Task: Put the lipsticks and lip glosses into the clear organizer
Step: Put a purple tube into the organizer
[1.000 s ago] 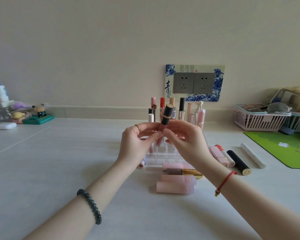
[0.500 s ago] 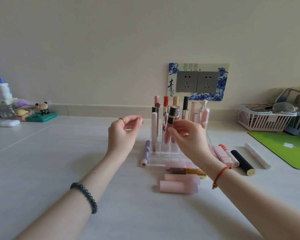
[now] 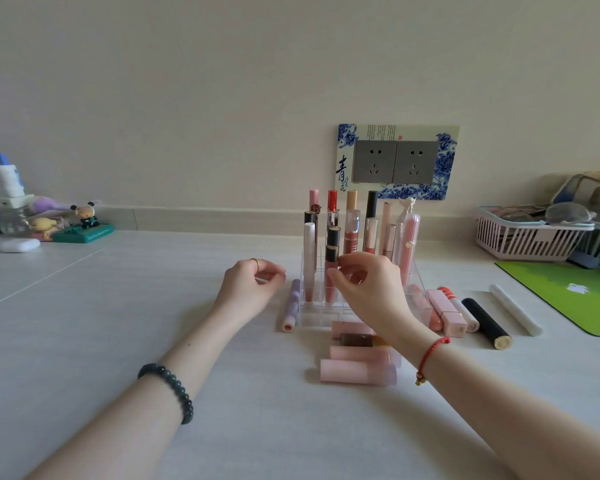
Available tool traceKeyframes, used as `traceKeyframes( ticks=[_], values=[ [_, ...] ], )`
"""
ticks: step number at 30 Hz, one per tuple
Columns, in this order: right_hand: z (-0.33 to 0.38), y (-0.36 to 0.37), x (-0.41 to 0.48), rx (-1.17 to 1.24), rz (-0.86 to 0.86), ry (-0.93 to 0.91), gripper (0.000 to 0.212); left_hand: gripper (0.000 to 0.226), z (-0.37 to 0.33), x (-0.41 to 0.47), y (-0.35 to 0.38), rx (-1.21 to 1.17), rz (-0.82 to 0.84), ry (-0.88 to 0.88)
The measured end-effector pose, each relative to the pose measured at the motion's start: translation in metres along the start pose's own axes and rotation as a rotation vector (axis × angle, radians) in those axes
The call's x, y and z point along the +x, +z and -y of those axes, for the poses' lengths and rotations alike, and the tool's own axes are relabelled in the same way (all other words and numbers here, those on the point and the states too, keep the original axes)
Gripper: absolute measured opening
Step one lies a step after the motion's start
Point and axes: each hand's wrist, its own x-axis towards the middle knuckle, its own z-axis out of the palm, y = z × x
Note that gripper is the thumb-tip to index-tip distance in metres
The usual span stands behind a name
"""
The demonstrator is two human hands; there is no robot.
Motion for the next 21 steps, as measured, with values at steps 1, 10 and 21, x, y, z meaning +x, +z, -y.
traceKeyframes(
  ticks=[1, 10, 21],
  values=[
    [0.0, 0.0, 0.0, -0.001, 0.0, 0.002, 0.017, 0.009, 0.001, 0.0, 0.001, 0.036, 0.012, 0.001],
    [-0.001, 0.002, 0.002, -0.025, -0.001, 0.016, 0.016, 0.014, 0.002, -0.004, 0.001, 0.265, 0.09, -0.007],
    [-0.003, 0.002, 0.002, -0.03, 0.022, 0.001, 0.019, 0.023, -0.018, -0.012, -0.005, 0.444, 0.212, -0.055]
  ],
)
